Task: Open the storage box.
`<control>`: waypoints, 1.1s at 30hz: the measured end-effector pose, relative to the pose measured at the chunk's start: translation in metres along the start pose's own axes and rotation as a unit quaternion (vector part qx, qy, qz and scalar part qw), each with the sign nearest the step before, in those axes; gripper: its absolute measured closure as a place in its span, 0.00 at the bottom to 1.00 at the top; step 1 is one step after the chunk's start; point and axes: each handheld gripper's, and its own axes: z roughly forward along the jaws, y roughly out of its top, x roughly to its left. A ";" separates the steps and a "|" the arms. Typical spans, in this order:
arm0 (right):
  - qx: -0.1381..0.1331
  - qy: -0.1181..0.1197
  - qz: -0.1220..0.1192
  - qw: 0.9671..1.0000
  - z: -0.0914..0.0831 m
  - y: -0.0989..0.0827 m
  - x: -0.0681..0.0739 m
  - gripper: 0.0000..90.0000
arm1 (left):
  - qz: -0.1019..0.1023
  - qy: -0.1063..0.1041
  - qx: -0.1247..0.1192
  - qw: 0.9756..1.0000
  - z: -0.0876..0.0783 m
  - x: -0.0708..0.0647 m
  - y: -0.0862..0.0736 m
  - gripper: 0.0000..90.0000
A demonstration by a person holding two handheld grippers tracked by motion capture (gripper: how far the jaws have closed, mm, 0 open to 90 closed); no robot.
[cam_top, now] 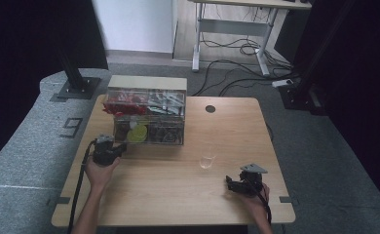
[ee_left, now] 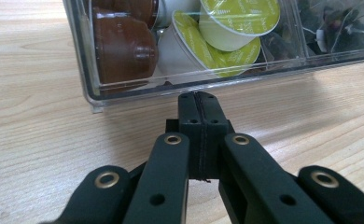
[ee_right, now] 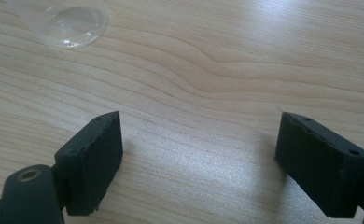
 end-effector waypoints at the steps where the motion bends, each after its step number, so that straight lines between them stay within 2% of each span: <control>1: 0.000 0.000 0.000 1.000 0.000 0.000 0.000 0.17 | 0.001 0.001 0.002 1.000 0.001 0.000 0.000 1.00; 11: 0.000 -0.002 0.001 1.000 0.000 0.000 0.000 0.17 | 0.007 0.002 0.003 1.000 -0.001 -0.003 0.001 1.00; 26: 0.000 -0.002 0.001 1.000 0.000 0.000 0.000 0.17 | 0.006 -0.002 -0.008 1.000 -0.008 -0.005 0.002 1.00; 28: 0.000 -0.002 0.001 1.000 0.000 0.000 0.000 0.17 | 0.005 -0.003 -0.020 1.000 -0.011 -0.005 0.003 1.00; 33: 0.000 -0.002 0.001 1.000 0.000 0.000 0.000 0.17 | 0.002 -0.007 -0.030 1.000 -0.019 -0.005 0.007 1.00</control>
